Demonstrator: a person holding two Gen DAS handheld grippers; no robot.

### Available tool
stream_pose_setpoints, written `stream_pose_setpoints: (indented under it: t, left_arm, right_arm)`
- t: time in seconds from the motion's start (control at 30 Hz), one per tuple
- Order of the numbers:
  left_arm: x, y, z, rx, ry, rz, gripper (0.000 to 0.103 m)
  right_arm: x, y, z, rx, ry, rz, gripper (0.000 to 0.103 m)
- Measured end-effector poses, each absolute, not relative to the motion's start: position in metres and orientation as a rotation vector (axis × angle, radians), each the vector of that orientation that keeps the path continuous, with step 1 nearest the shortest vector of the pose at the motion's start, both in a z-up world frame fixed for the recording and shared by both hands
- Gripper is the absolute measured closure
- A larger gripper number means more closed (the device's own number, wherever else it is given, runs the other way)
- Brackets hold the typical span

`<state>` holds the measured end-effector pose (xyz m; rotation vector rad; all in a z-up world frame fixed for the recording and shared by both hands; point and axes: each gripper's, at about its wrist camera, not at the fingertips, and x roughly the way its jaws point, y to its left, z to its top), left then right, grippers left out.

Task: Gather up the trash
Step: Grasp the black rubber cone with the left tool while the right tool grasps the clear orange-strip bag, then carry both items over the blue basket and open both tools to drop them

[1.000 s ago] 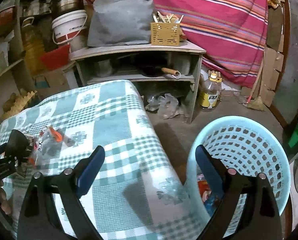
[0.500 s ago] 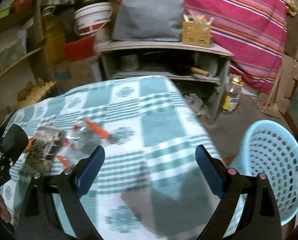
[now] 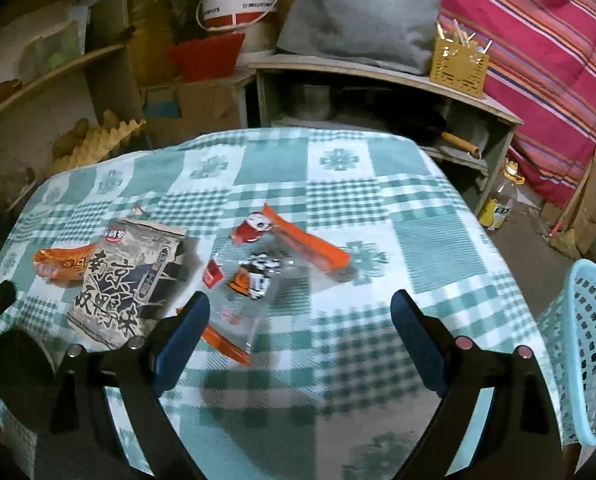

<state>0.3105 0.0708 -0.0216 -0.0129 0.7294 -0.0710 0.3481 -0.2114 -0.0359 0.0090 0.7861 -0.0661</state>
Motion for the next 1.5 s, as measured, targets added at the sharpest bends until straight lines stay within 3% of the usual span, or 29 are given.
stream_pose_setpoints:
  t: [0.2, 0.27, 0.33, 0.47, 0.57, 0.67, 1.5]
  left_arm:
    - [0.31, 0.082, -0.03, 0.007, 0.765, -0.062, 0.012]
    - [0.308, 0.084, -0.032, 0.006, 0.765, -0.067, 0.008]
    - [0.306, 0.086, -0.033, 0.004, 0.769, -0.075, 0.007]
    - [0.302, 0.087, -0.032, -0.001, 0.772, -0.087, 0.006]
    - [0.301, 0.087, -0.032, -0.006, 0.776, -0.092, 0.006]
    - [0.299, 0.085, -0.032, -0.018, 0.78, -0.108, 0.006]
    - [0.262, 0.056, -0.015, 0.003, 0.721, -0.081, 0.006]
  right_arm:
    - [0.366, -0.201, -0.047, 0.003, 0.837, -0.066, 0.017]
    - [0.373, -0.199, -0.053, 0.004, 0.868, -0.054, 0.04]
    - [0.379, -0.199, -0.059, 0.034, 0.9, -0.014, 0.054]
    - [0.381, -0.196, -0.061, 0.046, 0.906, 0.034, 0.078]
    - [0.377, -0.193, -0.058, 0.032, 0.891, 0.053, 0.087]
    - [0.372, -0.198, -0.052, 0.04, 0.87, 0.058, 0.091]
    - [0.298, -0.286, -0.021, 0.008, 0.787, -0.066, 0.091]
